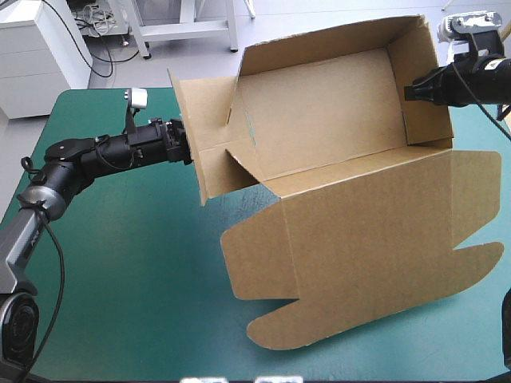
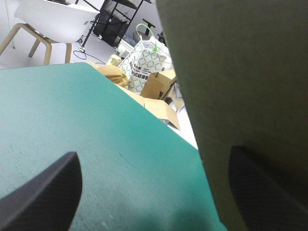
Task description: Fold the box
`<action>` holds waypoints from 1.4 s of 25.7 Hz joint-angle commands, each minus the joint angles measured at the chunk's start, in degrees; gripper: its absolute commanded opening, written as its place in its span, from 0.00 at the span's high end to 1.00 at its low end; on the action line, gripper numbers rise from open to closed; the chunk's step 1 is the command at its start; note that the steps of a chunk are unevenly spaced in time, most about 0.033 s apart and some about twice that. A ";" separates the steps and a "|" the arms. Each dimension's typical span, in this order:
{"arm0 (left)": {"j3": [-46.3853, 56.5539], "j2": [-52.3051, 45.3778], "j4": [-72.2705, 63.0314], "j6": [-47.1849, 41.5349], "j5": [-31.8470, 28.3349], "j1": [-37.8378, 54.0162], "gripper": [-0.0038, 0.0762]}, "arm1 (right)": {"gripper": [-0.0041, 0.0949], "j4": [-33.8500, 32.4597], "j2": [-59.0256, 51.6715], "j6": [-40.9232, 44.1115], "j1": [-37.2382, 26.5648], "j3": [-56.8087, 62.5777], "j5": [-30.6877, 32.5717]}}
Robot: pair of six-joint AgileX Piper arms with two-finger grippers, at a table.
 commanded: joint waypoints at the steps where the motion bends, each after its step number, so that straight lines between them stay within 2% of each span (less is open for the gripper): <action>1: -2.31 -2.58 -6.33 -0.64 5.70 -0.37 0.21 | 0.97 1.79 -2.79 1.26 -0.25 -1.36 -5.08; 4: -2.40 -2.58 -8.66 -0.64 5.70 -0.37 0.21 | 0.97 -0.35 -2.79 2.32 1.51 -1.36 -6.93; 9: -2.74 -2.58 -8.57 0.07 5.70 -0.97 0.21 | 0.97 -10.24 -2.79 7.30 7.90 -1.36 -10.91; 17: -2.87 -2.58 -8.43 -0.31 5.70 -0.97 0.21 | 0.97 -20.54 -2.79 13.25 15.74 -1.36 -16.15; 25: -2.87 -2.58 -9.43 -0.18 5.70 -2.28 0.21 | 0.97 -20.79 -2.68 13.80 16.73 -1.36 -17.04; 31: -8.38 -2.58 -8.36 -0.42 4.55 -5.75 0.21 | 0.97 -20.64 -2.68 14.09 16.73 -1.36 -17.15; 33: -10.56 -2.58 -6.46 -3.14 1.09 -6.59 0.21 | 0.97 -20.53 -2.68 14.21 16.73 -1.36 -17.15; 34: -11.91 -2.58 -2.90 -6.24 -2.95 -7.38 0.21 | 0.97 -20.53 -2.68 14.39 16.73 -1.36 -17.45; 36: -13.33 -2.58 1.54 -9.36 -7.37 -8.64 0.21 | 0.97 -20.63 -2.68 14.80 16.73 -1.36 -18.03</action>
